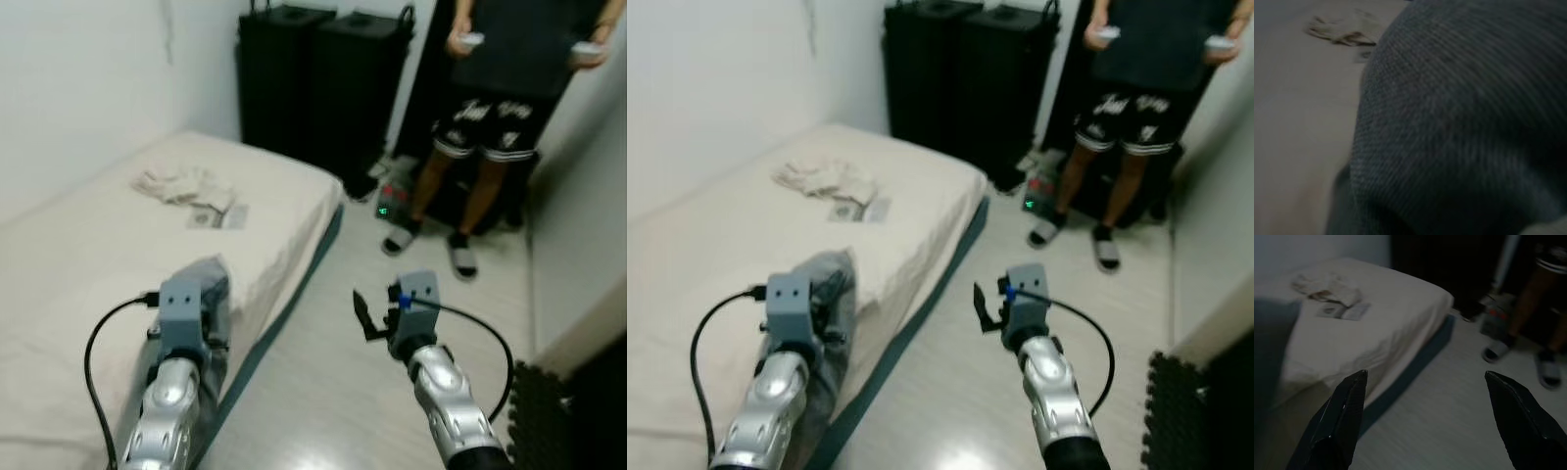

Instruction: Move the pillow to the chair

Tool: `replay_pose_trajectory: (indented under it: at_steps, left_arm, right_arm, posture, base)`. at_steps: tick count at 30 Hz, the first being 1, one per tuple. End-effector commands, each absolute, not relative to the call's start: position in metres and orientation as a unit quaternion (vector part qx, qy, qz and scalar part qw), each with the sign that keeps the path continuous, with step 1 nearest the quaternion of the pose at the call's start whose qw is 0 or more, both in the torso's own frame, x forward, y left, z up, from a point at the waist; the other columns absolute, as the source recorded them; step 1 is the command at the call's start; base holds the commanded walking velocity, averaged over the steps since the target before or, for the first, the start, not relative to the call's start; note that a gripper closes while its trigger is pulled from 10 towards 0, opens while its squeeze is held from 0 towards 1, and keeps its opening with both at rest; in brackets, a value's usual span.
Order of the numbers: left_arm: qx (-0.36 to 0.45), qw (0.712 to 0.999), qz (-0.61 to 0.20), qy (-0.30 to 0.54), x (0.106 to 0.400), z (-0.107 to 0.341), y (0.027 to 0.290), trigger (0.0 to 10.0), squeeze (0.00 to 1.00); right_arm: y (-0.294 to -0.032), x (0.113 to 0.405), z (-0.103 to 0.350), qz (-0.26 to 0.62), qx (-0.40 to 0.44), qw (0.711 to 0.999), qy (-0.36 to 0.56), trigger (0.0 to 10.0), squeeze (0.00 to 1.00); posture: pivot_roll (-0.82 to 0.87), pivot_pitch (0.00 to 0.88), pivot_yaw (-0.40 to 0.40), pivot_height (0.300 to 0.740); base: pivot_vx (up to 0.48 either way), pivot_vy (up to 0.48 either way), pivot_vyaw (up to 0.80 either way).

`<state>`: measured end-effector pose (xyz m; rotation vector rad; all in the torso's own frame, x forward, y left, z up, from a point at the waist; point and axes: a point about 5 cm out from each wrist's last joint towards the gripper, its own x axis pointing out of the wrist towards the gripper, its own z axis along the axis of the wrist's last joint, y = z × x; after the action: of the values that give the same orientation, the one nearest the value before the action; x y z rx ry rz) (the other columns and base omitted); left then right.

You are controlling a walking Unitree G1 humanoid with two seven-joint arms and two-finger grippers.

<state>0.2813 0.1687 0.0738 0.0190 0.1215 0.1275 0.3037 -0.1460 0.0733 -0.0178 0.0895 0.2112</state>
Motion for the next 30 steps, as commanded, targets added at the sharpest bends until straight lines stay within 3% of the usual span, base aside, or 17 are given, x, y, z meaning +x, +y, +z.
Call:
replay_pose_trajectory:
  at_steps: [1, 30]
  left_arm:
    - [0.015, 0.998, 0.06, 0.024, 0.286, 0.087, 0.167, 10.0, 0.0]
    - [0.024, 0.997, 0.05, 0.053, 0.282, 0.071, 0.164, 10.0, 0.0]
  right_arm:
    - [-0.145, 0.301, 0.068, 0.107, -0.01, 0.993, 0.058, 10.0, 0.0]
    - [-0.144, 0.302, 0.062, 0.102, -0.008, 0.992, 0.074, 10.0, 0.0]
  posture:
    - [0.03, 0.052, -0.011, 0.74]
    - [0.03, 0.049, -0.01, 0.74]
  base:
    - [0.0, 0.0, -0.8]
    - [0.0, 0.0, -0.8]
